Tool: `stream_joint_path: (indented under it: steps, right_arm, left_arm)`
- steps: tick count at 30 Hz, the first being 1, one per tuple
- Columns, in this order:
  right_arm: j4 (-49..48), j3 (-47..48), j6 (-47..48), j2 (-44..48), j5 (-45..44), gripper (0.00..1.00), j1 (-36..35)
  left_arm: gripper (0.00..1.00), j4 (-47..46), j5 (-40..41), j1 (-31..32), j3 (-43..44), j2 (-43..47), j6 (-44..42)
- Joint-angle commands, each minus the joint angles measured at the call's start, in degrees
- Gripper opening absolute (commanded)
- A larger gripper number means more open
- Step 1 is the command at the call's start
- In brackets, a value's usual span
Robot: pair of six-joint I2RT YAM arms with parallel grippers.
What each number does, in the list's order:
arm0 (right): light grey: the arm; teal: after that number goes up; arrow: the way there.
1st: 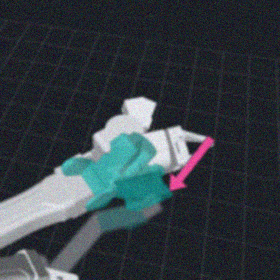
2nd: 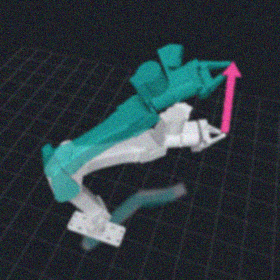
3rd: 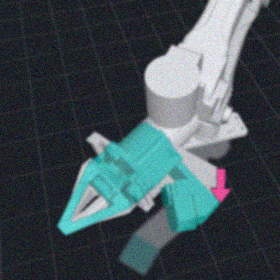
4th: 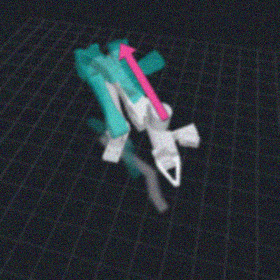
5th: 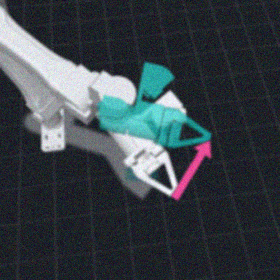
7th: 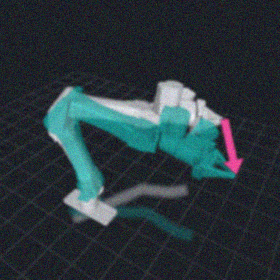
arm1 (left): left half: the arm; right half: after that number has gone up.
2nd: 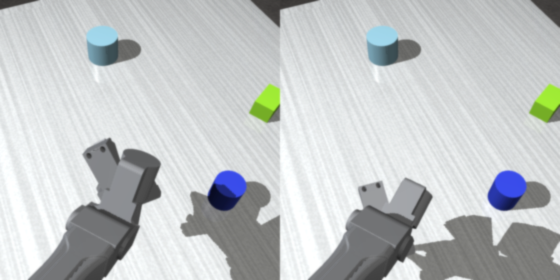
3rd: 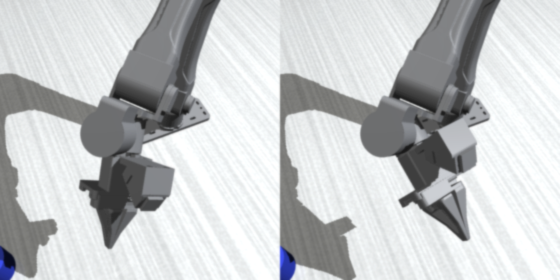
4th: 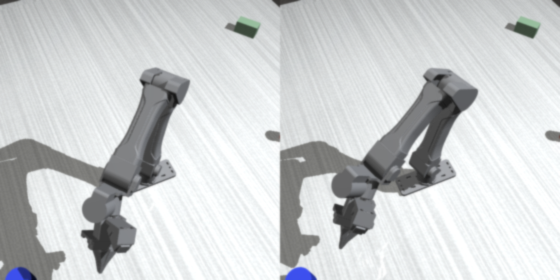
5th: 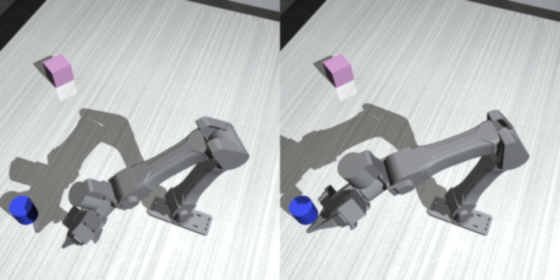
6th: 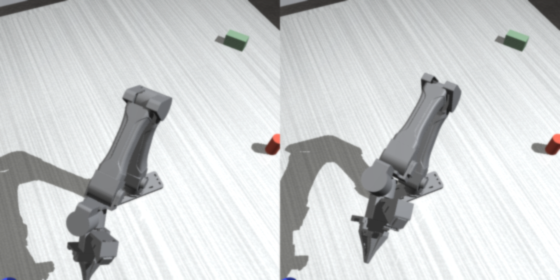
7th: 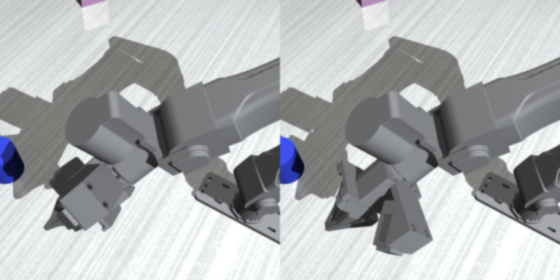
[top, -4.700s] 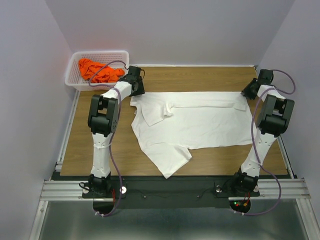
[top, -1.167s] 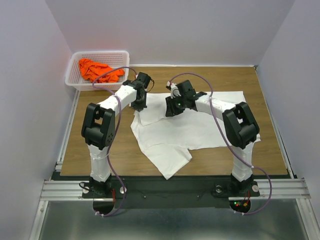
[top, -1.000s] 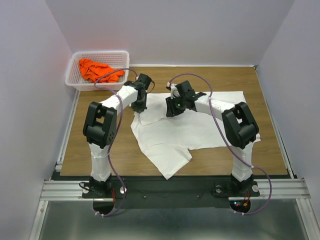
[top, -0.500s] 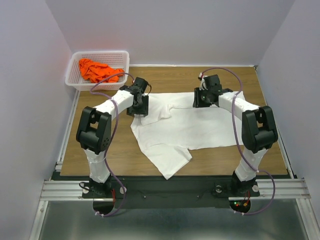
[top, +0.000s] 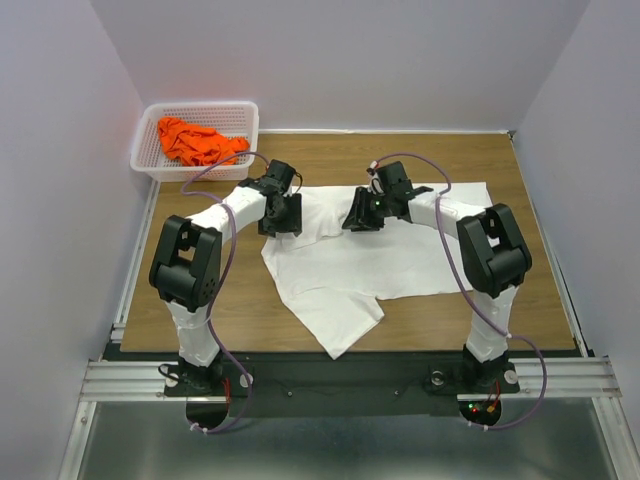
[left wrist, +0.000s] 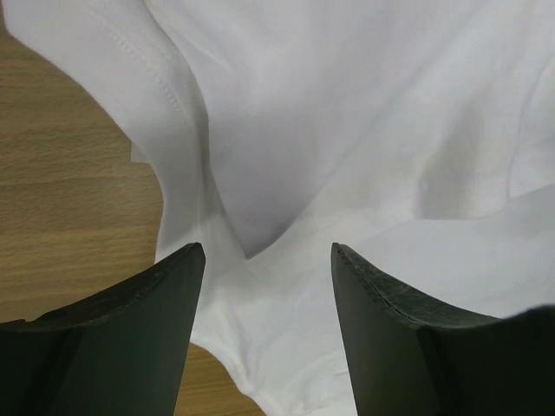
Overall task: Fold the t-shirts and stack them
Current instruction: Fold the tshirt
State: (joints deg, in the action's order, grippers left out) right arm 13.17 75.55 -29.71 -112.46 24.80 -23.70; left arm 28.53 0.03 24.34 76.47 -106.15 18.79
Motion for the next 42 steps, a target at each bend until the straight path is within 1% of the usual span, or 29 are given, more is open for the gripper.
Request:
stream_joint_path:
  steps: [1, 8, 20, 27, 29, 30, 31, 32, 33, 35, 37, 40, 42]
  right_arm:
    - [-6.9, 1.5, -8.8, -1.1, 1.9, 0.43, -0.3]
    - [-8.9, 0.6, -11.3, -2.9, 1.8, 0.43, -0.8]
    - [-9.5, 1.4, -12.2, -5.5, 3.4, 0.42, -1.3]
    - [-9.5, 1.8, -12.3, -6.4, 4.1, 0.35, -1.3]
    - [-9.5, 2.0, -12.3, -6.5, 4.2, 0.27, -1.3]
    - [-9.5, 2.1, -12.2, -6.5, 4.3, 0.21, -1.3]
    - [-9.6, 2.1, -12.1, -6.1, 4.3, 0.17, -1.3]
    - [-9.5, 2.1, -12.0, -5.8, 4.3, 0.14, -1.3]
    - [-9.4, 2.1, -12.0, -5.6, 4.5, 0.09, -1.3]
    - [-9.4, 2.1, -12.1, -4.7, 4.9, 0.05, -1.3]
    - [-9.4, 1.8, -11.9, -4.2, 5.2, 0.01, -1.3]
    - [-9.3, 1.4, -11.7, -3.0, 5.3, 0.01, -1.3]
    - [-9.2, 1.1, -11.5, -2.3, 5.3, 0.01, -1.3]
  left_arm:
    - [0.70, -2.3, -1.2, 0.3, -0.7, 2.4, 0.6]
    - [0.64, -2.9, -1.4, 0.3, 0.2, 0.1, 0.3]
    - [0.64, -2.5, -0.5, 0.3, -0.1, -2.2, -0.4]
    - [0.64, -3.0, -0.5, 0.3, -0.7, -2.7, -0.4]
    - [0.62, -3.0, -0.6, 0.3, -0.8, -2.7, -0.5]
    - [0.61, -3.0, -0.6, 0.3, -0.8, -2.7, -0.5]
    - [0.60, -2.9, -0.6, 0.3, -0.7, -2.7, -0.5]
    - [0.57, -2.9, -0.5, 0.3, -0.7, -2.5, -0.6]
    - [0.56, -2.8, -0.6, 0.3, -0.5, -2.3, -0.6]
    - [0.52, -2.3, -0.5, 0.3, -0.4, -2.2, -0.6]
    - [0.51, -1.6, -0.9, 0.2, 0.0, -1.8, -0.6]
    - [0.44, -0.9, -2.4, 0.3, 0.5, -1.3, -0.6]
    - [0.42, -0.5, -3.5, 0.2, 0.6, -1.1, -0.7]
